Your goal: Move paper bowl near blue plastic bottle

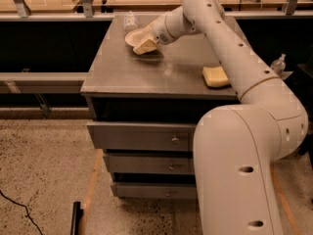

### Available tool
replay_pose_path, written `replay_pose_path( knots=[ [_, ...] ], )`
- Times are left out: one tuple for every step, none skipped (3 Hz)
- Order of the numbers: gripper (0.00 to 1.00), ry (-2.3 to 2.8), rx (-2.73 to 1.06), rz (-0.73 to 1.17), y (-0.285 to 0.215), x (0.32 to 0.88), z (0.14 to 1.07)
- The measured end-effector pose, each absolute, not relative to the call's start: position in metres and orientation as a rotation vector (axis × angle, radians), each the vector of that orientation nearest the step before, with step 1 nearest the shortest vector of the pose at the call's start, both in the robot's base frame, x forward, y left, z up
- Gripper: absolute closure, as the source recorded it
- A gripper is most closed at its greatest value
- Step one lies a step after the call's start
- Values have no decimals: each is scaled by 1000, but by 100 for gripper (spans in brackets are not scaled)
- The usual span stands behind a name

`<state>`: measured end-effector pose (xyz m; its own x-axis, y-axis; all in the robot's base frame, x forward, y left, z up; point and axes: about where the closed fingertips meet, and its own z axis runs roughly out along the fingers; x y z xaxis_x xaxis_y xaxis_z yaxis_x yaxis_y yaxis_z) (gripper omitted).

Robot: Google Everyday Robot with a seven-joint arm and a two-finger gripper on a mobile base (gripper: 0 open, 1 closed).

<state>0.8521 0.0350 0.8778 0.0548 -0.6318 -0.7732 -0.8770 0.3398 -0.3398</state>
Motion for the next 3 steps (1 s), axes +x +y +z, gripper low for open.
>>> replay_pose_path(
  knots=[
    [0, 1664, -1352, 342, 19, 843, 885],
    [0, 1713, -1186, 326, -70, 788, 941],
    [0, 1759, -1038, 251, -136, 733, 981]
  ],
)
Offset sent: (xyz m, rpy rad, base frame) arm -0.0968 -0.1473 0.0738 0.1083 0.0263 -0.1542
